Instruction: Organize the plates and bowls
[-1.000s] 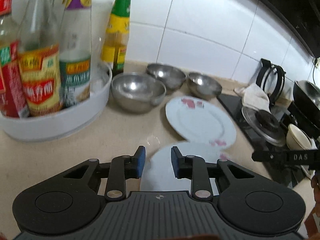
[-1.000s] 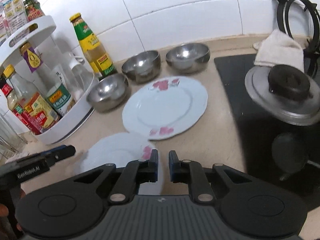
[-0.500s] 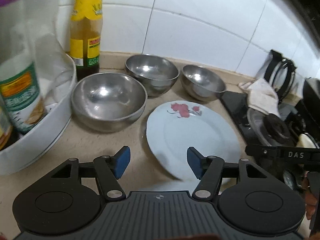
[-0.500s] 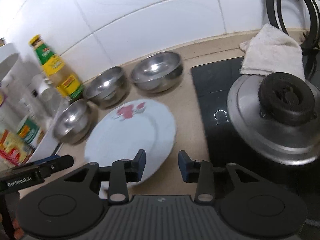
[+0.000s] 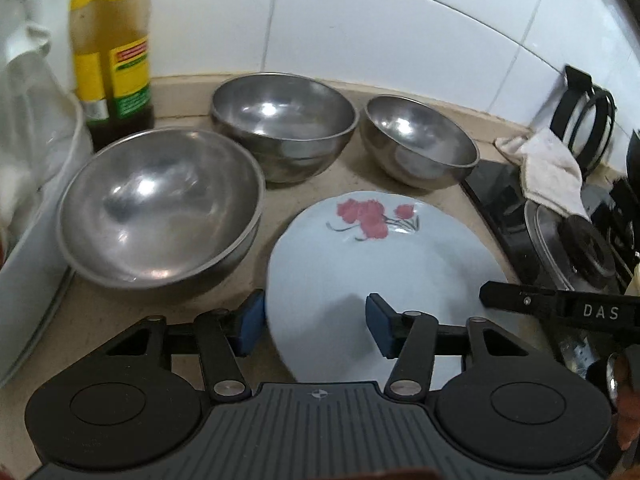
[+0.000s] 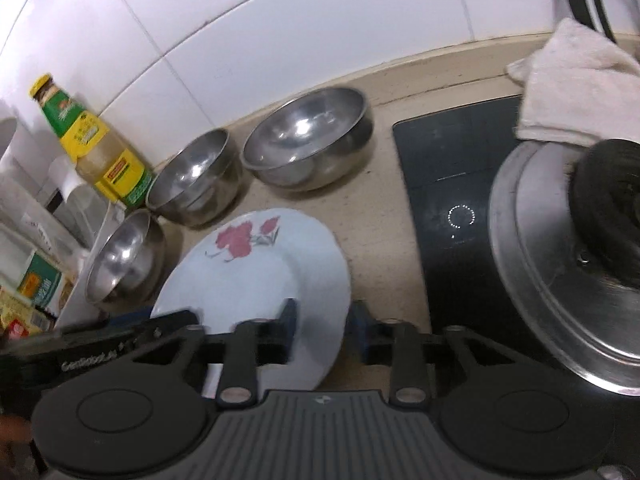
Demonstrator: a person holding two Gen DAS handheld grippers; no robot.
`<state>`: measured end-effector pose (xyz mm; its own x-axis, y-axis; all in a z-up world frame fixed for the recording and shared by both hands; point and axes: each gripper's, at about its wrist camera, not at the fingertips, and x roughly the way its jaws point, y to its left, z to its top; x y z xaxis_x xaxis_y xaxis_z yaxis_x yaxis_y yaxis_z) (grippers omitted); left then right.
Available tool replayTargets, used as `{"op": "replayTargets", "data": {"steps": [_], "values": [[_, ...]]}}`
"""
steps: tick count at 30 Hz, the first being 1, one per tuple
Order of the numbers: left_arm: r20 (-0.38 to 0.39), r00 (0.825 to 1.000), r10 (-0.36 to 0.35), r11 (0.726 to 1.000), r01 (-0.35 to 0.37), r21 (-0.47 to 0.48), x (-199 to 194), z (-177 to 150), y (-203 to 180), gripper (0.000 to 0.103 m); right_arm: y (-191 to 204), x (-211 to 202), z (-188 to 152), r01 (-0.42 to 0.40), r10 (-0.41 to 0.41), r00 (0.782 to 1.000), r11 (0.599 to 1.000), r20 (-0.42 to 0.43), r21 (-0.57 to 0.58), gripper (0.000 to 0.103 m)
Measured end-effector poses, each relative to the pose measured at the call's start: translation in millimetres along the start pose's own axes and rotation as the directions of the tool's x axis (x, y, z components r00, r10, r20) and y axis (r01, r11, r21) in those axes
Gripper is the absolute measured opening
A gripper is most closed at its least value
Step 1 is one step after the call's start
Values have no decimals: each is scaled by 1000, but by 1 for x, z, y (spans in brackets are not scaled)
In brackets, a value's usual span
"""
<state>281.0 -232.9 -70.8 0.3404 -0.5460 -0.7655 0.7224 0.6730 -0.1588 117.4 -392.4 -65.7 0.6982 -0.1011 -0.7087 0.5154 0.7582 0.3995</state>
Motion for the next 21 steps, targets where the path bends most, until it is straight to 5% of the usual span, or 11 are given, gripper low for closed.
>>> {"op": "replayTargets", "data": {"steps": [9,16,21], "values": [[19,1000,-14,1000,15,-23,-2,-2,7,42,-17,-7,-2,-46,49,999,991,-18,123,18],[16,998,-67,997,66,32,-4,-8,10,44,-21,-18,-16,-88,92,995,987,-24,136,19],[21,1000,-15,999,14,42,0,-4,-1,48,-9,-16,-14,-38,38,999,994,3,105,20]]}}
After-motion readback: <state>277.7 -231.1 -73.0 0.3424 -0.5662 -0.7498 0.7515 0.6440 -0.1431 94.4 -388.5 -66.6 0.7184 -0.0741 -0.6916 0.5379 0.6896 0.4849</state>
